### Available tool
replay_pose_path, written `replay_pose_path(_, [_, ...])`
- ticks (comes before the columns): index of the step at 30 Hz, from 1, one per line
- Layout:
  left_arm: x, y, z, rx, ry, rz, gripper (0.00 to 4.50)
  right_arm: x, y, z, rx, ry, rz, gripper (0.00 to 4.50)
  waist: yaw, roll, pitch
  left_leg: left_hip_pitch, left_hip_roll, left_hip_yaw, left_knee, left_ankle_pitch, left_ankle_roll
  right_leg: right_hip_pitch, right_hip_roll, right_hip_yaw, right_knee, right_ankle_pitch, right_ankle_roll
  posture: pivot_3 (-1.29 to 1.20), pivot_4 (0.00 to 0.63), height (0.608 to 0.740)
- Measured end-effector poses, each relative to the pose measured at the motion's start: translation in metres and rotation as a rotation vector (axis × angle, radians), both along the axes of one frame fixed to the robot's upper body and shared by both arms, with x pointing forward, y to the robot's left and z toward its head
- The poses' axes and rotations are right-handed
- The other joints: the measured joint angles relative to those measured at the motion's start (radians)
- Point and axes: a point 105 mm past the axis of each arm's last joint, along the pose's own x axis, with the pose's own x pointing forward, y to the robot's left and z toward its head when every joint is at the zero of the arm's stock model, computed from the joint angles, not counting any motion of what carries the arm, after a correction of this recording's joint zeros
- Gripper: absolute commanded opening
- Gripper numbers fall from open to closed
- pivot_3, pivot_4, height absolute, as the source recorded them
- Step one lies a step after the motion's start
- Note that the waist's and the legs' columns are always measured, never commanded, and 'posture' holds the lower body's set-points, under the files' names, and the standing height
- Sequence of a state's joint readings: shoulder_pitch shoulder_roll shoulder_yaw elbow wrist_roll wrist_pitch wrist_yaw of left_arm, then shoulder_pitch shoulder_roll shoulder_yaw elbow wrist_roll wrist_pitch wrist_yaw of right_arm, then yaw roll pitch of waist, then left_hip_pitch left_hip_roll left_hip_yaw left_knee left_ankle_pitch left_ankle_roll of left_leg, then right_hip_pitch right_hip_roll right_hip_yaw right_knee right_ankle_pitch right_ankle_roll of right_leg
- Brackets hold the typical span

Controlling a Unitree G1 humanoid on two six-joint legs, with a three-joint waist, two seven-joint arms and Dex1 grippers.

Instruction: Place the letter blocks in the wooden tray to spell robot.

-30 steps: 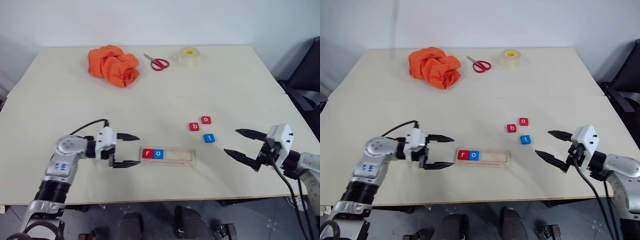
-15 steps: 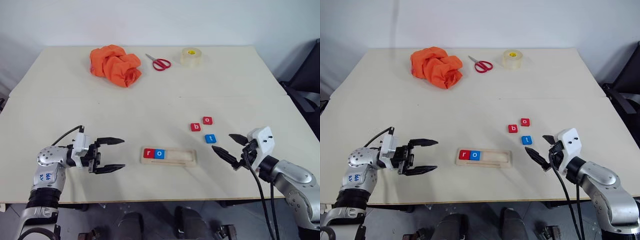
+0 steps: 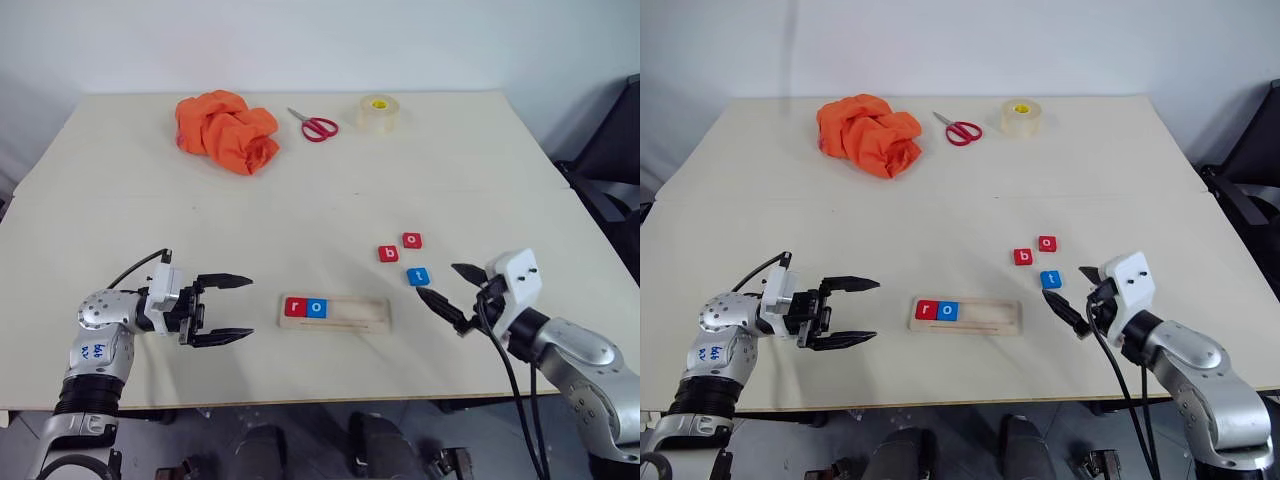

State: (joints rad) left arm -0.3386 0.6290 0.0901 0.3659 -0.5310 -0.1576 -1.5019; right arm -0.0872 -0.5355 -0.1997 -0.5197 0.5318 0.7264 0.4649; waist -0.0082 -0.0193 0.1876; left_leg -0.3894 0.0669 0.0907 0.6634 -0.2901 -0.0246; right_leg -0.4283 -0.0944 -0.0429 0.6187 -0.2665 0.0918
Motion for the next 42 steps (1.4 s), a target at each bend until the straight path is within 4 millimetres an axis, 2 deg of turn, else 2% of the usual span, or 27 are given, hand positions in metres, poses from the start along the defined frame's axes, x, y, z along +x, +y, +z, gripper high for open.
replay_pose_path(3, [-0.003,0.0,-0.001,0.003,0.001,-0.005,4.46,0.004,0.015,-0.001,0.025,0.023,0.004,4.5,0.003,0.0,0.0,0.0,0.0,-0.001,-0.001,0.0,0.0,0.0,0.0,0.0,0.0,-0.001,-0.002,0.0,0.15,0.74])
replay_pose_path(6, [-0.006,-0.002,-0.003,0.0,0.017,-0.011,4.46,0.019,0.042,-0.001,0.081,0.03,0.001,4.5,0.001,0.0,0.0,-0.001,0.0,0.0,-0.001,0.0,0.0,-0.001,0.0,0.0,0.0,-0.001,-0.001,0.0,0.15,0.74])
replay_pose_path(7, [-0.006,-0.003,-0.002,0.001,0.009,-0.018,4.46,0.023,0.051,-0.004,0.086,0.041,0.003,4.5,0.001,0.0,0.0,-0.001,0.0,0.0,-0.001,0.0,0.0,-0.001,0.0,0.0,0.0,-0.001,-0.001,0.0,0.15,0.74])
replay_pose_path(9, [-0.007,-0.005,0.001,-0.001,-0.001,-0.027,4.46,0.028,0.057,-0.014,0.072,0.064,-0.007,4.5,0.005,0.0,0.0,-0.002,0.0,0.0,-0.001,0.0,0.0,-0.001,0.0,-0.001,-0.001,-0.001,-0.002,0.0,0.15,0.74])
replay_pose_path(16, [-0.01,-0.011,0.001,-0.021,0.003,-0.043,4.46,0.045,0.054,-0.031,0.037,0.071,-0.103,4.5,0.003,0.0,0.0,-0.003,0.0,0.0,-0.001,-0.001,0.001,-0.002,0.0,-0.001,-0.002,-0.001,-0.001,0.0,0.15,0.74])
replay_pose_path(20, [-0.011,-0.012,0.001,-0.023,0.0,-0.048,4.46,0.05,0.054,-0.029,0.046,0.038,-0.147,4.5,0.001,0.0,0.0,-0.002,0.0,0.0,-0.001,-0.001,0.001,-0.002,0.0,-0.001,-0.002,-0.001,-0.001,0.0,0.15,0.74])
replay_pose_path(25, [-0.013,-0.014,0.0,-0.028,-0.003,-0.056,4.46,0.056,0.05,-0.039,0.035,0.058,-0.188,4.5,-0.009,0.0,0.0,-0.003,0.0,0.0,-0.002,-0.001,0.001,-0.002,0.0,-0.001,-0.002,-0.001,-0.001,0.0,0.15,0.74])
replay_pose_path(34, [-0.015,-0.016,-0.002,-0.037,0.003,-0.058,4.46,0.075,0.06,-0.042,0.061,0.072,-0.189,4.5,-0.022,0.0,0.0,-0.002,0.0,0.0,-0.002,-0.001,0.001,-0.002,0.0,-0.001,-0.001,-0.001,-0.001,0.0,0.15,0.74])
replay_pose_path(37, [-0.016,-0.016,-0.003,-0.037,0.005,-0.057,4.5,0.078,0.061,-0.042,0.056,0.069,-0.201,3.9,-0.022,0.0,0.0,-0.002,0.0,0.0,-0.002,-0.001,0.001,-0.001,0.0,-0.001,-0.001,-0.001,-0.001,0.0,0.15,0.74])
replay_pose_path(42, [-0.016,-0.015,-0.003,-0.038,0.005,-0.055,4.5,0.08,0.06,-0.043,0.036,0.068,-0.214,2.22,-0.024,0.0,0.0,-0.002,0.0,0.0,-0.002,-0.001,0.001,-0.002,0.0,-0.001,-0.001,-0.001,-0.001,0.0,0.15,0.74])
